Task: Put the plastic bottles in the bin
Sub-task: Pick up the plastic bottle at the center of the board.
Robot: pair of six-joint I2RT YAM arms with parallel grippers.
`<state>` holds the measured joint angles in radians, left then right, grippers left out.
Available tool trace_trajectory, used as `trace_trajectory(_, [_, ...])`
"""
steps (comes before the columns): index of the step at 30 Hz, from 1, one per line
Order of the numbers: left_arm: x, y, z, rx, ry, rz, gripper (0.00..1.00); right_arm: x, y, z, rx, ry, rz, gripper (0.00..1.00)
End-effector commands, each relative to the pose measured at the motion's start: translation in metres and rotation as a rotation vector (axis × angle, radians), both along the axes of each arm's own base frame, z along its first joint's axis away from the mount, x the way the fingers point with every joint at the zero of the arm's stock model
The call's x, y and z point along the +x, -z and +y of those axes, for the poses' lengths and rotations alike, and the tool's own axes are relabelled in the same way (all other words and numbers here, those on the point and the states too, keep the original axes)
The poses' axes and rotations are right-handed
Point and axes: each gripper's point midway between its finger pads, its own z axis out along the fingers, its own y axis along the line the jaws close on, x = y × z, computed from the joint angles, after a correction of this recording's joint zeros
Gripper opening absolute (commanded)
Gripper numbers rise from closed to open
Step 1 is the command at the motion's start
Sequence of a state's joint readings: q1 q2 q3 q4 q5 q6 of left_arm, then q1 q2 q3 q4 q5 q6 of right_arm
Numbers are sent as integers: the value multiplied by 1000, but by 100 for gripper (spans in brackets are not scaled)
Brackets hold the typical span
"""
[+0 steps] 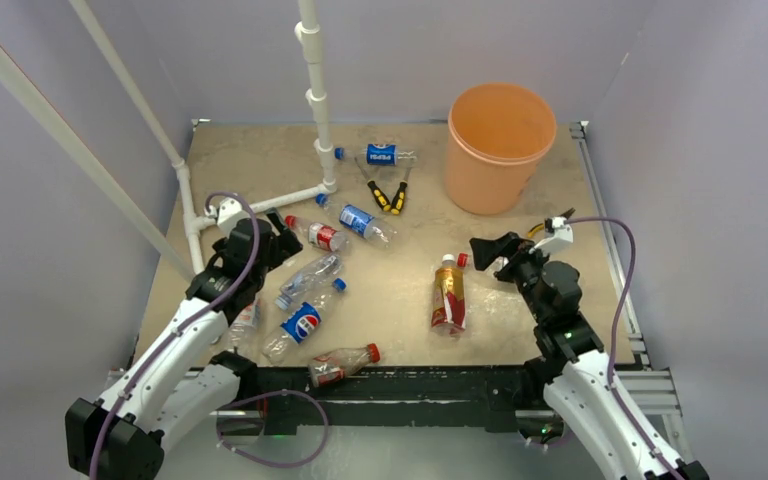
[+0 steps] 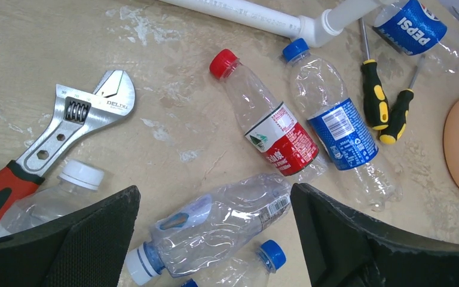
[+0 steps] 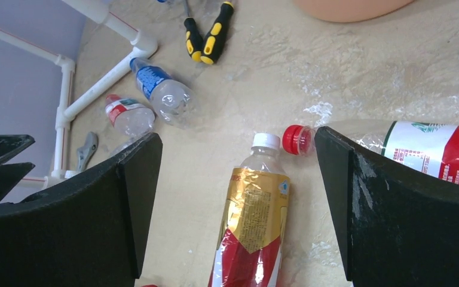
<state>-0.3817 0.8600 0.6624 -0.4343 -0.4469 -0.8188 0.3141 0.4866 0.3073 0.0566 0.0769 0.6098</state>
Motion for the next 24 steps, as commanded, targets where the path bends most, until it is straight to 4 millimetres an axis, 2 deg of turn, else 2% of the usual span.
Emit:
trace_trajectory(1, [3, -8, -7, -5, 37, -17, 98, 2, -38, 9, -25, -57, -84, 98])
trace_trajectory(5, [4, -7, -13, -1, 78, -13, 98, 2, -44, 20, -66, -135, -106, 93])
trace_trajectory(13, [6, -19, -50, 33, 216, -52, 97, 13, -29, 26, -125, -120, 7, 90])
trace_trajectory(20, [-2, -21, -69, 58, 269, -71, 97, 13, -2, 39, -176, -129, 101, 89])
trace_trajectory(24, [-7, -17, -81, 14, 319, -91, 95, 10, 16, 60, -198, -219, 159, 87])
